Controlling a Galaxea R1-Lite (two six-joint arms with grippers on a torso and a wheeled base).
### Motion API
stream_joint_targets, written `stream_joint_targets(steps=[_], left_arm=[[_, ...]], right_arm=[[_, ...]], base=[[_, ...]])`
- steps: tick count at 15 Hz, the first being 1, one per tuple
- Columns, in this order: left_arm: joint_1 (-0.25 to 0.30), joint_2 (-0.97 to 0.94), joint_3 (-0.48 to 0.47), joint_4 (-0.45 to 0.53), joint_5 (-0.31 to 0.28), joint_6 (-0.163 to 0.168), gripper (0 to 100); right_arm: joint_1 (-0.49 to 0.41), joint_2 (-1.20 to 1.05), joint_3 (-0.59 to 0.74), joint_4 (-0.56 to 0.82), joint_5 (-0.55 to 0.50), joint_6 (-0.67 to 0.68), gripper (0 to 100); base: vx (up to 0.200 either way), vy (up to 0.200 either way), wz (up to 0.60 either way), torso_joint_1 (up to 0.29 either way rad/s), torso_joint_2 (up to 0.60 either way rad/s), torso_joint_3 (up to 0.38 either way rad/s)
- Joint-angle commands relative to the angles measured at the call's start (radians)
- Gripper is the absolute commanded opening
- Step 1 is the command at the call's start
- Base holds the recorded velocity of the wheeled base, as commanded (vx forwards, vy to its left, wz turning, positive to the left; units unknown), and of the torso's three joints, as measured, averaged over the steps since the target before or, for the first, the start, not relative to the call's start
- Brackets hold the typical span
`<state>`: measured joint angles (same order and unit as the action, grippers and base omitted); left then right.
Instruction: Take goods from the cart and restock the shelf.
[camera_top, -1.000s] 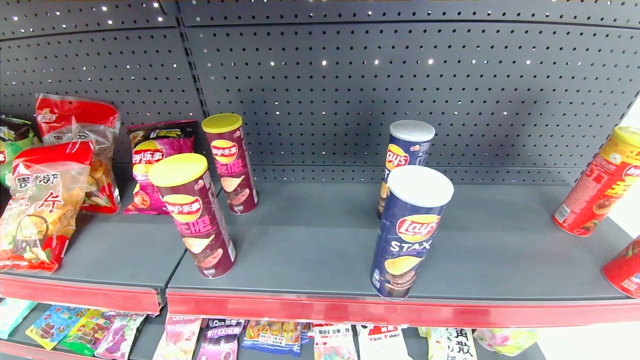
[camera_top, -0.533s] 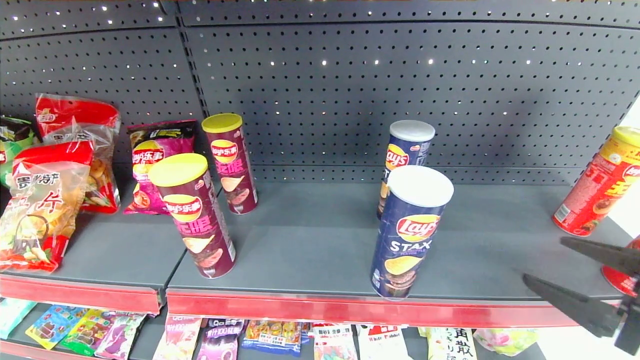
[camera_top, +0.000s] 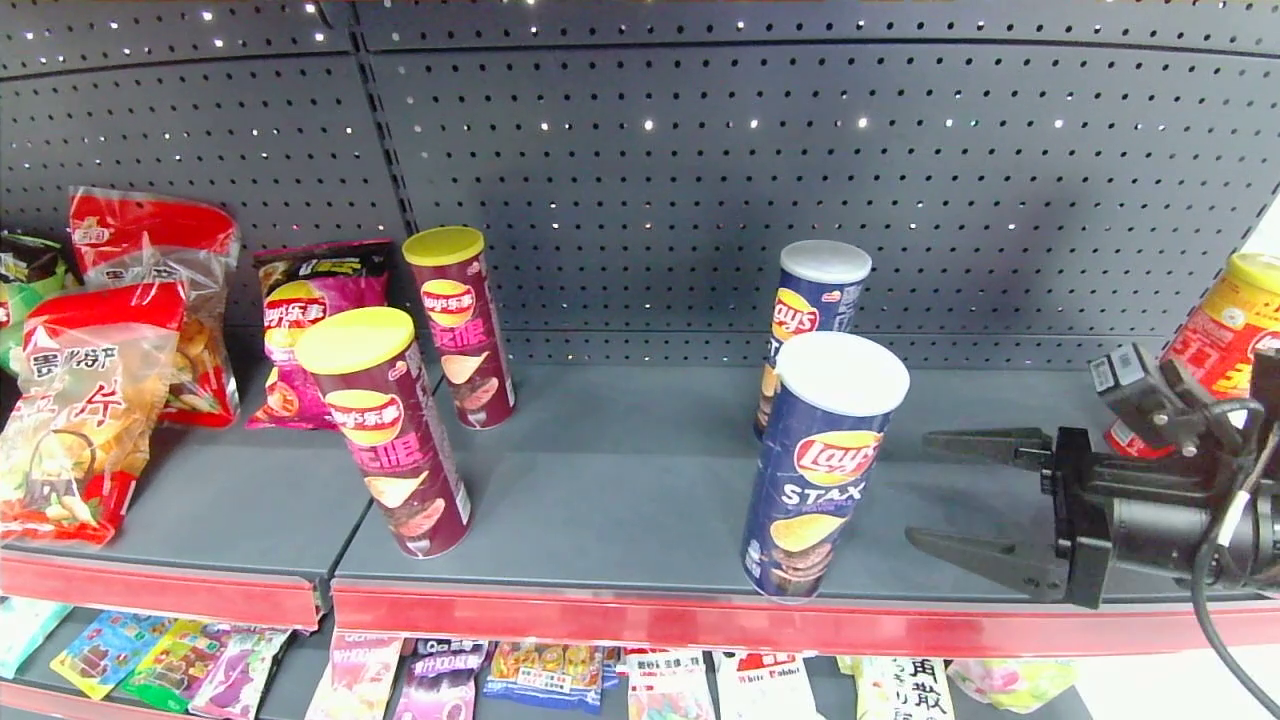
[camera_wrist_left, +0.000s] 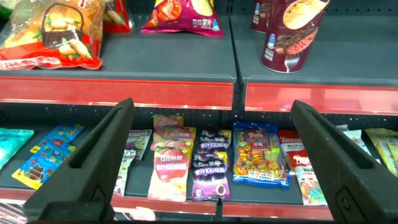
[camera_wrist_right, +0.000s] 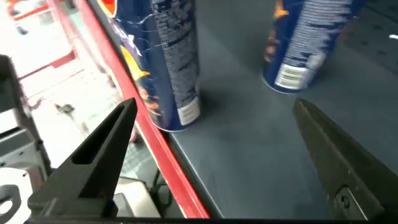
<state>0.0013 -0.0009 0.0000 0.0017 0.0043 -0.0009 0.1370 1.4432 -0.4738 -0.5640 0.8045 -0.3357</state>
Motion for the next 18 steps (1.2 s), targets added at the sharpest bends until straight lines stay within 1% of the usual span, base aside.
stream_joint_targets(steps=[1,4,5,7,13,16,18], left_arm=[[0.0,0.001,0.0,0.0,0.0,-0.001,100],[0.0,0.001,0.0,0.0,0.0,-0.001,100],[0.0,0.001,0.0,0.0,0.0,-0.001,100],[0.0,0.001,0.0,0.0,0.0,0.001,100],[0.0,0.001,0.0,0.0,0.0,0.001,100],[0.0,0.001,0.0,0.0,0.0,-0.001,100],[0.0,0.001,0.0,0.0,0.0,-0.001,100]], right_arm=[[0.006,0.054,-0.009,0.001,0.009,-0.019,100],[0.018,0.072,-0.028,0.0,0.012,-0.031,100],[0.039,0.072,-0.042,0.0,0.015,-0.029,100],[0.065,0.077,-0.048,0.0,0.051,-0.031,100],[0.11,0.088,-0.06,0.0,0.061,-0.04,100],[0.121,0.118,-0.091,0.0,0.059,-0.057,100],[0.151,0.125,-0.108,0.0,0.059,-0.057,100]], base=[[0.0,0.0,0.0,0.0,0.0,0.0],[0.0,0.0,0.0,0.0,0.0,0.0],[0.0,0.0,0.0,0.0,0.0,0.0],[0.0,0.0,0.0,0.0,0.0,0.0],[0.0,0.0,0.0,0.0,0.0,0.0],[0.0,0.0,0.0,0.0,0.0,0.0],[0.0,0.0,0.0,0.0,0.0,0.0]])
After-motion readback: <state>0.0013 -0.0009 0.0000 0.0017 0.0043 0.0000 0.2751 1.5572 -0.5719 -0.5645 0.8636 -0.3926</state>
